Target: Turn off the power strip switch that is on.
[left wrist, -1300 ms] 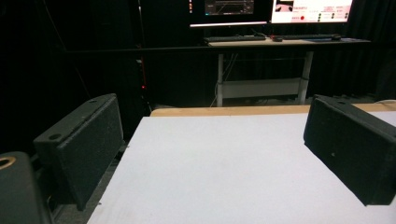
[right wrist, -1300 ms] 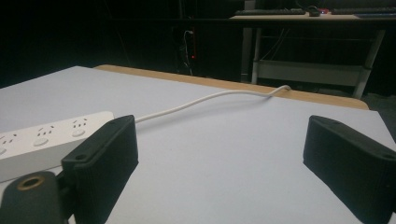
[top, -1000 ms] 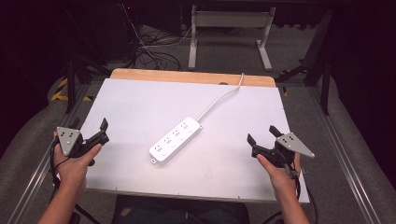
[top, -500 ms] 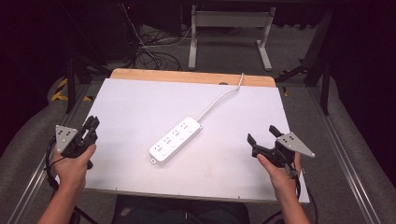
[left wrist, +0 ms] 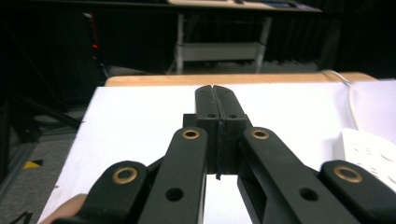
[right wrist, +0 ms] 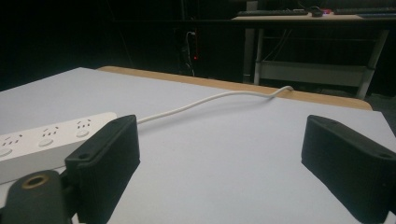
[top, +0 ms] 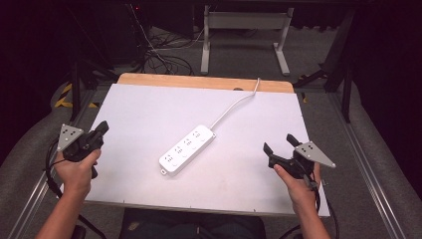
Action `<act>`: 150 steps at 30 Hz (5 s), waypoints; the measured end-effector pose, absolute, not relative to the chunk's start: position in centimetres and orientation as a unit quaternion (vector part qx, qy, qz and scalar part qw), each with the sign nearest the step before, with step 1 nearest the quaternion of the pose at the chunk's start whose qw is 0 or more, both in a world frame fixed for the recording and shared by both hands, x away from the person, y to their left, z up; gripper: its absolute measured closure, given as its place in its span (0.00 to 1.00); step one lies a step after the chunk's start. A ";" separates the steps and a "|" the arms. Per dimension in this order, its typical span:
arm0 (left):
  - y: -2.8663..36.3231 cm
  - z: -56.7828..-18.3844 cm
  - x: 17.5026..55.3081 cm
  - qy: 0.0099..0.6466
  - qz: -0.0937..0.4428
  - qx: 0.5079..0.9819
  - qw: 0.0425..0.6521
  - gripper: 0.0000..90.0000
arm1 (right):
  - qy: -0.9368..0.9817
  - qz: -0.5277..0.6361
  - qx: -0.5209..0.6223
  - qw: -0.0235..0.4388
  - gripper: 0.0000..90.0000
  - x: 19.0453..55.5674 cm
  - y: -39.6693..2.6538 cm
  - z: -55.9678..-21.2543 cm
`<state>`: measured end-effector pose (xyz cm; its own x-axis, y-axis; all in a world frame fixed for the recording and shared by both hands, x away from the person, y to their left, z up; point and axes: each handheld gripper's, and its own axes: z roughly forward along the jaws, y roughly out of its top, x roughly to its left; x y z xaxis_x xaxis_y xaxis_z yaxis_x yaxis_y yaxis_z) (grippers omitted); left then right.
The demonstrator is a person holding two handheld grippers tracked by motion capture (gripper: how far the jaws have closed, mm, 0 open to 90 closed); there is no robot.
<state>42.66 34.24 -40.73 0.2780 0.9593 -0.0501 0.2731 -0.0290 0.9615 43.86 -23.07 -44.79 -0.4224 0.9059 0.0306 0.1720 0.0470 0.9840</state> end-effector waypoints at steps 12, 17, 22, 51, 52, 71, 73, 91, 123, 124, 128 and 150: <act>33.1 -38.2 44.4 0.429 0.337 0.679 0.492 1.00 | 0.641 0.551 0.418 0.333 0.14 43.8 -23.0 -44.8; 31.1 -36.8 45.8 0.401 0.331 0.699 0.490 1.00 | 0.641 0.551 0.420 0.332 0.14 43.8 -23.0 -44.8; 29.6 -35.9 46.7 0.386 0.322 0.714 0.487 1.00 | 0.640 0.551 0.420 0.332 0.14 43.8 -23.1 -44.8; 12.7 -41.0 54.4 0.258 0.170 0.904 0.294 1.00 | 0.642 0.554 0.418 0.325 0.14 44.1 -23.1 -44.8; 12.0 -41.6 54.6 0.257 0.164 0.907 0.291 1.00 | 0.642 0.554 0.420 0.324 0.14 44.0 -23.1 -44.8; 10.0 -43.8 55.9 0.278 0.125 0.916 0.260 1.00 | 0.643 0.559 0.415 0.321 0.14 44.0 -23.0 -44.7; 10.2 -43.9 56.0 0.284 0.126 0.915 0.256 1.00 | 0.643 0.558 0.414 0.322 0.14 44.0 -23.0 -44.7; 10.0 -44.2 55.8 0.283 0.130 0.912 0.267 1.00 | 0.644 0.555 0.416 0.324 0.14 44.1 -22.9 -44.7; 9.7 -44.8 55.1 0.313 0.140 0.895 0.287 1.00 | 0.636 0.555 0.428 0.323 0.14 43.9 -23.2 -44.7; 9.8 -44.7 55.2 0.317 0.133 0.894 0.289 1.00 | 0.636 0.554 0.429 0.324 0.14 43.9 -23.3 -44.7; 9.9 -44.8 55.2 0.320 0.131 0.891 0.295 1.00 | 0.635 0.555 0.428 0.325 0.14 43.9 -23.3 -44.7; 10.8 -44.9 55.1 0.340 0.151 0.875 0.308 1.00 | 0.637 0.554 0.427 0.323 0.14 44.1 -23.2 -44.8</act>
